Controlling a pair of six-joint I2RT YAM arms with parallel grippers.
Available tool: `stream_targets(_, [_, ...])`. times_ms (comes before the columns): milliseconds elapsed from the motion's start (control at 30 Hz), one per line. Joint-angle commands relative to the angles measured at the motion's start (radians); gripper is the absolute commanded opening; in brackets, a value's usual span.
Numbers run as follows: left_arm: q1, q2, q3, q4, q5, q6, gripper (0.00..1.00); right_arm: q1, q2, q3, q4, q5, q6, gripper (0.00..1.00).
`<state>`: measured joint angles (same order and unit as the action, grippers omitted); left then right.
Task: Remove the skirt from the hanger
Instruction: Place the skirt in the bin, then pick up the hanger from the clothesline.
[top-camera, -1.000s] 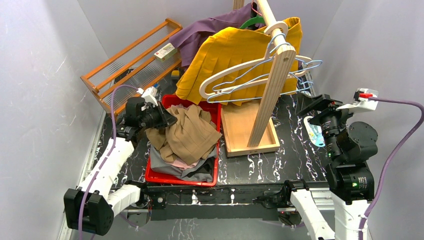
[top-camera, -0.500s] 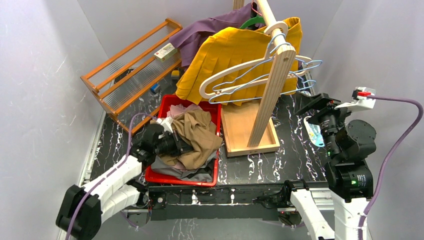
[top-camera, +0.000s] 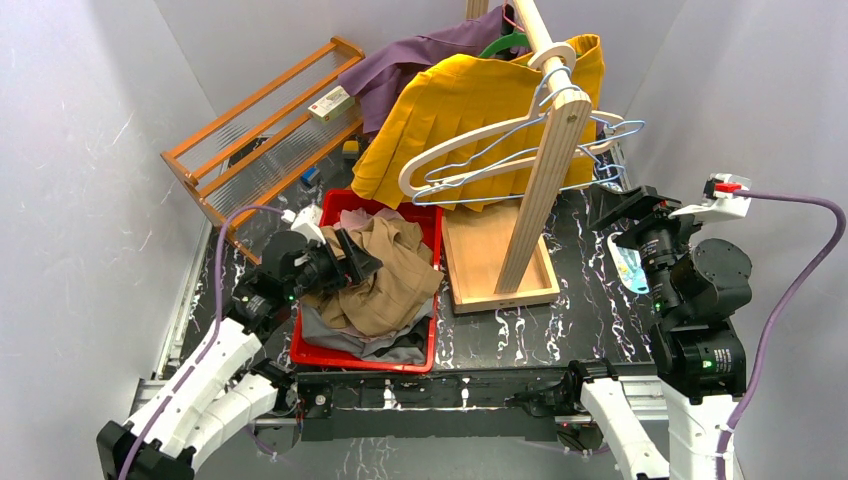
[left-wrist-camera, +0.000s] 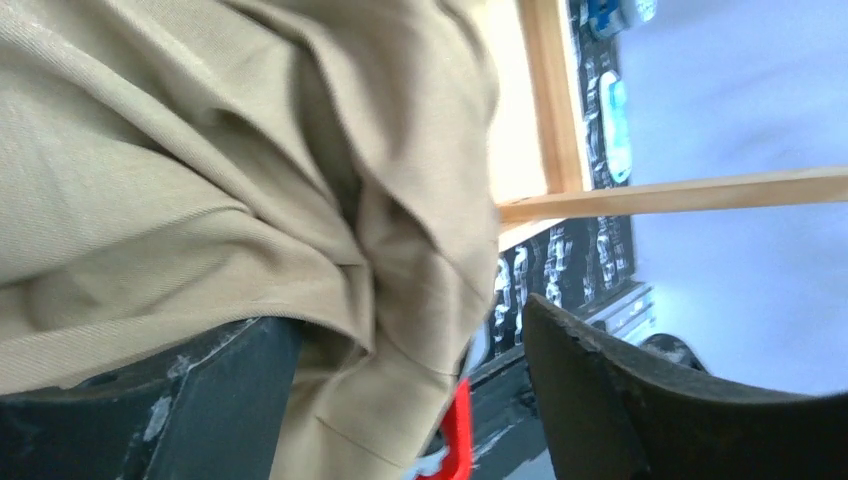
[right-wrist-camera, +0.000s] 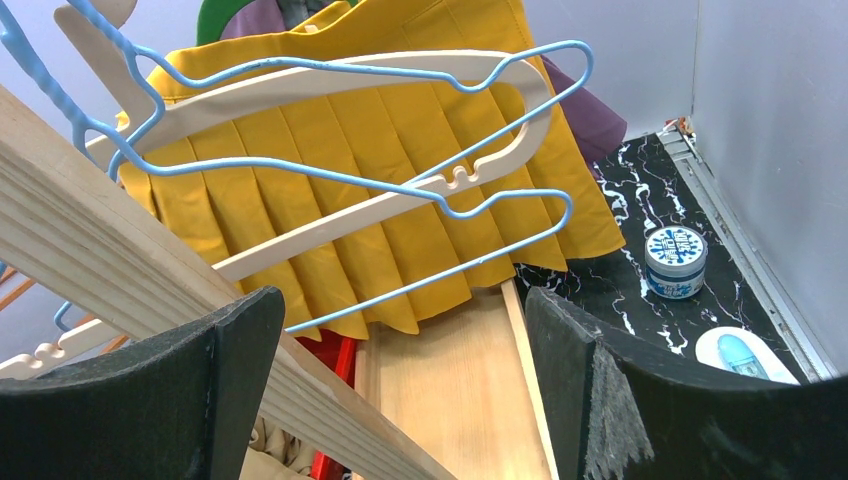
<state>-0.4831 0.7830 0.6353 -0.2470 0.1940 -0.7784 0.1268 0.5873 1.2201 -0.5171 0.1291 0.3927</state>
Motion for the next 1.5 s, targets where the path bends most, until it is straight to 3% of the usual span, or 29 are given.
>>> stream_targets(0, [-0.005,-0.055,0.104,-0.077,0.002,0.06,0.83,0.004,0.0,0.01,0.055,0.005,-0.007,0.98])
stream_targets(100, [-0.005,-0.059,0.175,-0.101,-0.012,0.115,0.92,0.004,-0.001,0.002,0.054,0.011,-0.019,0.98])
stream_targets(267, [-0.004,0.052,0.399,-0.234,-0.127,0.309,0.92,0.004,0.001,0.022,0.046,0.024,-0.053,0.99])
stream_targets(367, [0.0,0.148,0.552,-0.218,-0.144,0.393,0.92,0.005,0.013,0.065,0.036,0.029,-0.074,0.98])
stream_targets(567, [0.014,0.379,0.848,-0.142,-0.004,0.364,0.82,0.004,0.086,0.215,0.038,-0.018,-0.079,0.98])
stream_targets(633, [0.014,0.374,0.84,-0.133,0.047,0.333,0.77,0.005,0.107,0.259,0.042,-0.028,-0.078,0.98])
stream_targets(767, [0.014,0.183,0.673,-0.108,-0.062,0.325,0.66,0.005,0.108,0.264,0.078,-0.008,-0.095,0.98])
stream_targets(867, [0.015,0.136,0.654,-0.133,-0.047,0.358,0.77,0.005,0.126,0.254,0.091,-0.007,-0.101,0.98])
stream_targets(1067, [0.023,0.357,0.898,-0.26,-0.005,0.427,0.87,0.006,0.173,0.306,0.13,-0.05,-0.065,0.98])
stream_targets(1200, [0.086,0.466,1.025,-0.165,0.088,0.436,0.92,0.006,0.242,0.391,0.127,-0.1,-0.055,0.98])
stream_targets(1333, [0.191,0.692,1.233,-0.121,0.319,0.412,0.88,0.007,0.341,0.513,0.102,-0.17,-0.056,0.98])
stream_targets(1467, [0.201,0.877,1.438,-0.083,0.508,0.489,0.89,0.007,0.407,0.575,0.089,-0.225,-0.057,0.98])
